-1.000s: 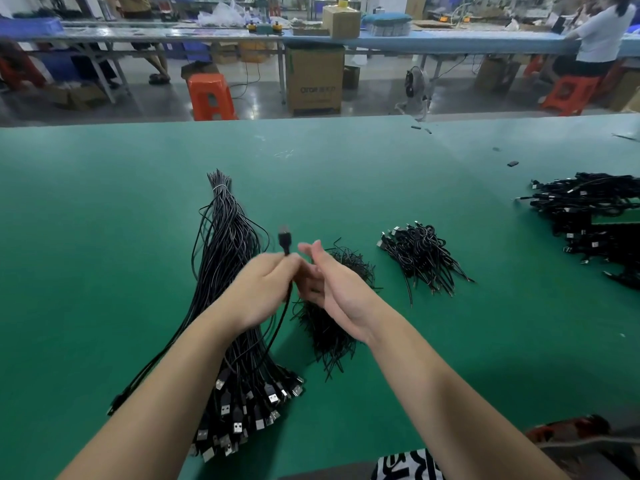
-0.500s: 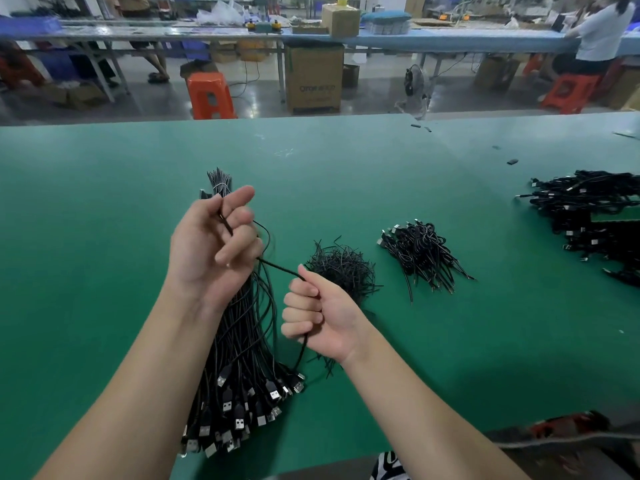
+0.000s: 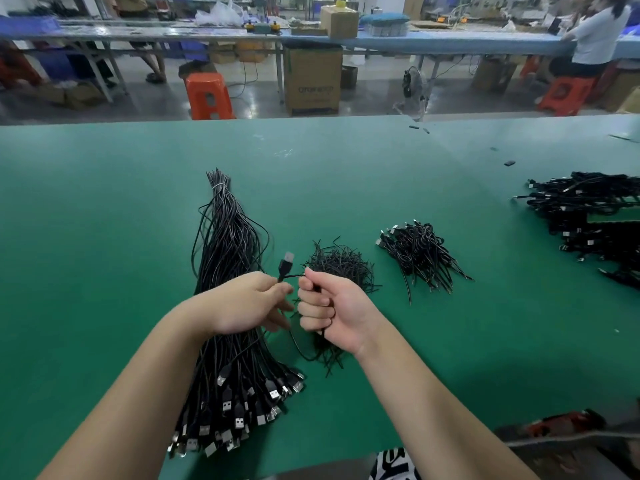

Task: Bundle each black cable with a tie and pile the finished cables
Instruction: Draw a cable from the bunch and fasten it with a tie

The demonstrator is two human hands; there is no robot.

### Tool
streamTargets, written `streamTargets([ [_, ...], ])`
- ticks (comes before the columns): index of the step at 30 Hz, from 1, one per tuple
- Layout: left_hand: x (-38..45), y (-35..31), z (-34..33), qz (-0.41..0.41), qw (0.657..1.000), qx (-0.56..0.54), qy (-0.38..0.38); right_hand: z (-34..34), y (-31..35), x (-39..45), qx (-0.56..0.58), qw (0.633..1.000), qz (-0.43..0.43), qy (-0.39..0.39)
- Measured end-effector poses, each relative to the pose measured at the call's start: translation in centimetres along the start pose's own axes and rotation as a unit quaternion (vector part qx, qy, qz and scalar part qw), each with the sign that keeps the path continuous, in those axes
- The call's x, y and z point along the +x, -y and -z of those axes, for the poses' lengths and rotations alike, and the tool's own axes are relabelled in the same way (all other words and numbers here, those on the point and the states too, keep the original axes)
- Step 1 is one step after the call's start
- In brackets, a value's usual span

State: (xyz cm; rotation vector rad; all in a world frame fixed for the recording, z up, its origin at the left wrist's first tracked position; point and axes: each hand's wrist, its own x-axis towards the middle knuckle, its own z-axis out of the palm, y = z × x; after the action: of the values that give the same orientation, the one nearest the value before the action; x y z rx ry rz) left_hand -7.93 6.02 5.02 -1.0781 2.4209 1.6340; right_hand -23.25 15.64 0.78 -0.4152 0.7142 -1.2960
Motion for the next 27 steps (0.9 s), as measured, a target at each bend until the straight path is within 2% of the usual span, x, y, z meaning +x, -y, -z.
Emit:
streamTargets([
  [3,1.0,0.4,-0.7,-0.066,0.99,0.0,-0.122,-0.2,-1.0,-0.1,-0.018,1.0,0.011,0.006],
  [5,1.6,0.7,-1.4,-0.115,0.973,-0.121,-0.162,-0.3,-1.4,-0.2,-0.013,0.999,0.009,0.028],
  [7,2.2,0.6,-1.4,-0.151,0.916,-0.309,-0.205,-0.4,-1.9,-0.2,-0.018,0.999,-0.006,0.045],
  [9,2.6,-0.1,-0.5,-0.173,0.829,-0.478,-0.234,-0.1,-2.6,-0.1,-0.023,0.998,-0.027,0.048],
  [11,2.5,-0.8,0.7,-0.173,0.749,-0.6,-0.223,0.2,-3.4,0.0,-0.005,0.998,-0.041,0.039],
  [12,2.2,-1.0,1.2,-0.168,0.732,-0.631,-0.197,0.4,-3.6,0.1,0.013,0.998,-0.043,0.033],
  [13,1.8,-1.2,1.6,-0.162,0.734,-0.642,-0.153,0.7,-3.7,0.2,0.038,0.998,-0.042,0.027],
  [14,1.4,-1.2,1.9,-0.159,0.757,-0.627,-0.094,0.9,-3.6,0.4,0.068,0.997,-0.04,0.022],
  [15,0.8,-1.0,2.2,-0.157,0.796,-0.583,-0.033,1.1,-3.5,0.5,0.099,0.994,-0.038,0.017],
  [17,-0.1,-0.4,2.5,-0.162,0.895,-0.408,0.074,1.3,-3.0,0.6,0.135,0.99,-0.033,0.019],
  [18,-0.4,-0.3,2.5,-0.16,0.932,-0.302,0.12,1.3,-2.8,0.6,0.132,0.991,-0.028,0.019],
  [19,-0.6,-0.1,2.4,-0.147,0.955,-0.207,0.154,1.3,-2.6,0.6,0.116,0.993,-0.022,0.017],
  [22,-0.6,-0.4,2.2,-0.073,0.982,-0.017,0.174,0.9,-2.4,0.6,0.053,0.999,-0.01,-0.003],
  [25,-0.4,-0.5,1.4,-0.005,0.987,0.109,0.114,1.0,-2.2,0.4,-0.013,1.0,0.002,-0.023],
  [27,-0.2,-0.3,1.0,0.036,0.978,0.198,0.06,1.1,-2.0,0.1,-0.038,0.999,0.016,-0.024],
])
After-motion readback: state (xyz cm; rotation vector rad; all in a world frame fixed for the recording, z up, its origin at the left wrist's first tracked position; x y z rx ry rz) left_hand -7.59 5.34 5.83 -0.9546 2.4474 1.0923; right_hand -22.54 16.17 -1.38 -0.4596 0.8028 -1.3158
